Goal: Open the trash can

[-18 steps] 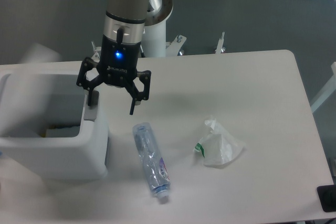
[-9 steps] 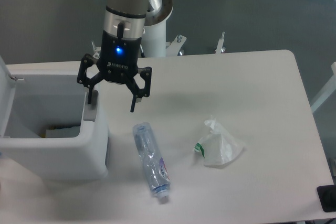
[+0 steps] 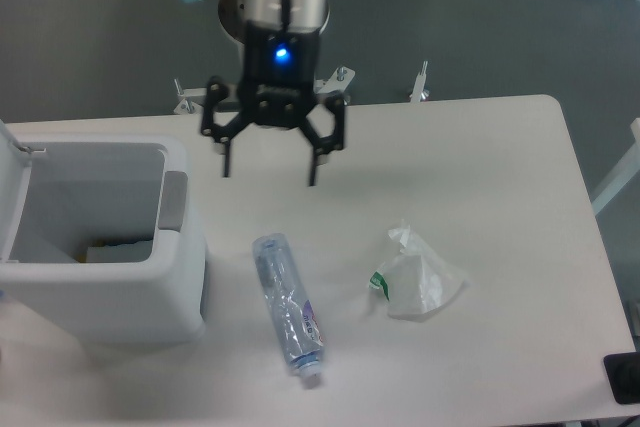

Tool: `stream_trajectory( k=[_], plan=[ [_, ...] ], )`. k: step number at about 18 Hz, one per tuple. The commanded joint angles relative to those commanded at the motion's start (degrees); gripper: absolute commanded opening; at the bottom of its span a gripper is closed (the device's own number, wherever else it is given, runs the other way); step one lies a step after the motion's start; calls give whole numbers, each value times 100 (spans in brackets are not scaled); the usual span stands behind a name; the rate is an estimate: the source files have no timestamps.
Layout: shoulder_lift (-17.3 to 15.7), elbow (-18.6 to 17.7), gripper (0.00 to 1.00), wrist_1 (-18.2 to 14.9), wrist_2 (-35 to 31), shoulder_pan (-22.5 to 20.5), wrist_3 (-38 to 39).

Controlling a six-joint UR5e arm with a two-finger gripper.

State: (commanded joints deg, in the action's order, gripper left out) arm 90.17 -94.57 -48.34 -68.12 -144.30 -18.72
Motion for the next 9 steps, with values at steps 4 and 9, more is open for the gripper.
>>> stream_trajectory(
  k=[4, 9],
  plan=[
    [36, -52, 100, -44, -44, -562, -946],
    [1, -237, 100, -105, -1291, -617, -1600]
  ],
)
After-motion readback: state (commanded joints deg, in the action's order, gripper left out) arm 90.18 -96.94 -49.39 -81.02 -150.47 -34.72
